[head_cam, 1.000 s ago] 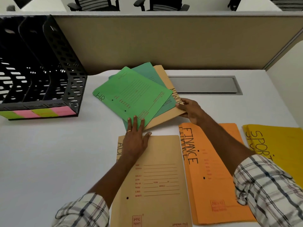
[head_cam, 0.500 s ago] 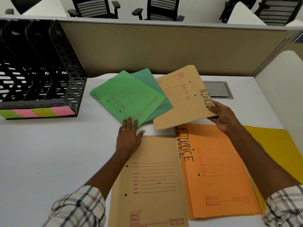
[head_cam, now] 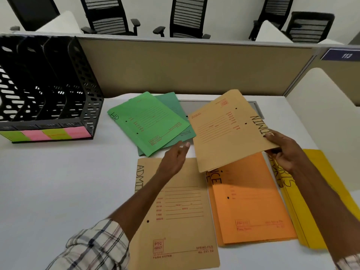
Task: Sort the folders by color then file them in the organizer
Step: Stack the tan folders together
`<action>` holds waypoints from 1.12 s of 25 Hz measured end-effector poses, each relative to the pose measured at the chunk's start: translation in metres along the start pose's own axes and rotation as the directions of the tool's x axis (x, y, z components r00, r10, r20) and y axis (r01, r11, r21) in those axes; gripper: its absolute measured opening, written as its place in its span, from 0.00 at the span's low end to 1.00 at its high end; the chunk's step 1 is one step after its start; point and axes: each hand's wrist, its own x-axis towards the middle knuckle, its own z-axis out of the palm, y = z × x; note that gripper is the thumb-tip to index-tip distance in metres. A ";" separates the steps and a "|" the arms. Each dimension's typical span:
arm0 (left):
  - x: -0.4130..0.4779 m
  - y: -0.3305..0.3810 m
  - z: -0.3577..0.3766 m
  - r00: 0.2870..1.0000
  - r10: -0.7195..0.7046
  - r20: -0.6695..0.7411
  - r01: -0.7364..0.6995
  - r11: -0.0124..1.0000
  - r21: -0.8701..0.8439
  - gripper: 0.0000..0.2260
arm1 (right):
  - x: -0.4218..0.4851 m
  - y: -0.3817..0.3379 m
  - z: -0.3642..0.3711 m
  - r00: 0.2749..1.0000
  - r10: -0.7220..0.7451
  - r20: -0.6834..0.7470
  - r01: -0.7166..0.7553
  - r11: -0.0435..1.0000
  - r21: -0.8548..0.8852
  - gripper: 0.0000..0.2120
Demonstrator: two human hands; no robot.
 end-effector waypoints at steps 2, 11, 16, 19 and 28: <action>-0.006 0.012 0.008 0.993 -0.110 0.041 0.110 0.994 0.002 0.34 | -0.013 0.000 -0.005 1.000 -0.013 0.018 0.013 1.000 -0.004 0.09; -0.051 0.025 0.018 0.937 -0.252 0.240 0.336 0.838 -0.429 0.34 | -0.072 -0.006 -0.017 0.998 -0.060 -0.006 0.060 0.993 0.100 0.07; -0.078 0.034 0.006 0.957 -0.119 0.266 0.273 0.685 -0.675 0.19 | -0.115 -0.001 -0.008 0.999 -0.026 -0.025 0.029 0.988 0.155 0.07; -0.096 0.031 -0.006 0.957 -0.116 0.267 0.280 0.616 -0.736 0.18 | -0.146 0.009 0.013 0.997 -0.038 -0.067 0.054 0.961 0.270 0.09; -0.149 0.023 -0.022 0.925 -0.052 0.376 0.318 0.647 -0.693 0.17 | -0.276 0.113 0.107 0.954 -0.300 -0.027 0.300 0.937 0.180 0.30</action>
